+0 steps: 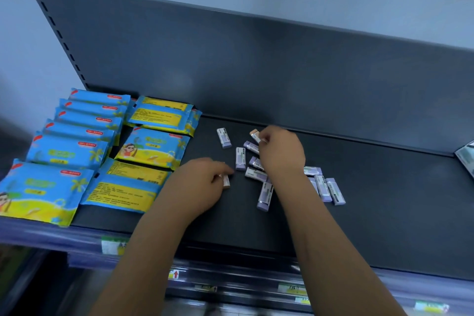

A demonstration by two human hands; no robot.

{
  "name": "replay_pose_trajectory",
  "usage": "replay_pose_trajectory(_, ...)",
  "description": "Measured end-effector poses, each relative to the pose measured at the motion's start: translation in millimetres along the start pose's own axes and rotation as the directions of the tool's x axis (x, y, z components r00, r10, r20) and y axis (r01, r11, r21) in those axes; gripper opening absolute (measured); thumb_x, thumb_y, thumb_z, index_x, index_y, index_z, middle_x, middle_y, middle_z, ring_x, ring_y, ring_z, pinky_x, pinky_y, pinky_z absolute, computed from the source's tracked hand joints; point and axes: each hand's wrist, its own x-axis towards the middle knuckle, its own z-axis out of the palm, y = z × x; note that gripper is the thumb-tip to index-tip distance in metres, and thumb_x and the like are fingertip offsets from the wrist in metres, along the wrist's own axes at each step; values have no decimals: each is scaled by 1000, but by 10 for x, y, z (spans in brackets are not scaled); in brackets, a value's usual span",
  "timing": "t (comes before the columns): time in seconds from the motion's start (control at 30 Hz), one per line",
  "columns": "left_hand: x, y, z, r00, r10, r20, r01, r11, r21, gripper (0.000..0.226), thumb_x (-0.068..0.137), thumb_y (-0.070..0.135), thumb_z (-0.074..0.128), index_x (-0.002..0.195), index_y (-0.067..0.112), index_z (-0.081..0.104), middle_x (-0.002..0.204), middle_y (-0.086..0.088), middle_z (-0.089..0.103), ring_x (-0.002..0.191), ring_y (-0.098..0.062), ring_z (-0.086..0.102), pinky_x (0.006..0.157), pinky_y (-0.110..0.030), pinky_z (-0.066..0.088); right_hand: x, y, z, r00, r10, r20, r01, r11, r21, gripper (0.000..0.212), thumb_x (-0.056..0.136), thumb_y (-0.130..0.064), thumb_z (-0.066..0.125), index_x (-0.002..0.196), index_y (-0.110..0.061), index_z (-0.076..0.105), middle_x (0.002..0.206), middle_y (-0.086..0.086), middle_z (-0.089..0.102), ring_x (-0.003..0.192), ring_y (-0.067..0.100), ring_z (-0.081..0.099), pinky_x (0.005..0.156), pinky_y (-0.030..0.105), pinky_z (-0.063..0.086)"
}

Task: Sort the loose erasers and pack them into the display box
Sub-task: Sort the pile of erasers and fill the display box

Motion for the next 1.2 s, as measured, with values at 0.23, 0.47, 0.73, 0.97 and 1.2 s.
replay_pose_trajectory(0.23,59,-84,-19,999,14,-38,-16,999,-36,29,82,26,72,109,34,72,77,13,50,75,-5,50,66,-25,41,79,26,-59,997,61,48,-63,997,54,14,78,-18,67,86,-28,73,73,-5,68,71,21,64,63,32,58)
replay_pose_trajectory(0.47,58,-94,58,985,110,-136,-110,994,12,17,78,40,80,91,32,72,96,12,49,91,-12,52,74,-36,51,95,17,-78,991,29,132,-27,1000,-16,34,72,-2,55,86,-24,76,78,-2,69,71,22,63,56,27,51)
replay_pose_trajectory(0.73,132,-110,53,984,118,-133,-105,989,102,31,81,30,73,113,31,72,104,8,60,99,-21,52,83,-41,50,86,51,-71,988,-23,152,30,999,-45,24,71,-1,52,71,-22,64,77,-3,61,73,24,60,52,23,42)
replay_pose_trajectory(0.97,143,-89,99,977,149,-153,-128,982,137,21,82,41,76,100,29,73,95,9,58,94,-20,50,76,-39,49,58,110,-47,989,-96,115,95,995,19,35,81,-8,56,96,-33,76,96,-6,63,85,20,59,64,29,48)
replay_pose_trajectory(1.2,131,-58,91,916,185,-355,-164,982,88,30,85,52,68,104,31,76,87,17,70,86,-15,50,73,-37,46,-74,253,-290,984,-103,145,56,952,299,19,87,-16,67,97,-29,77,86,-14,73,83,5,66,79,30,55)
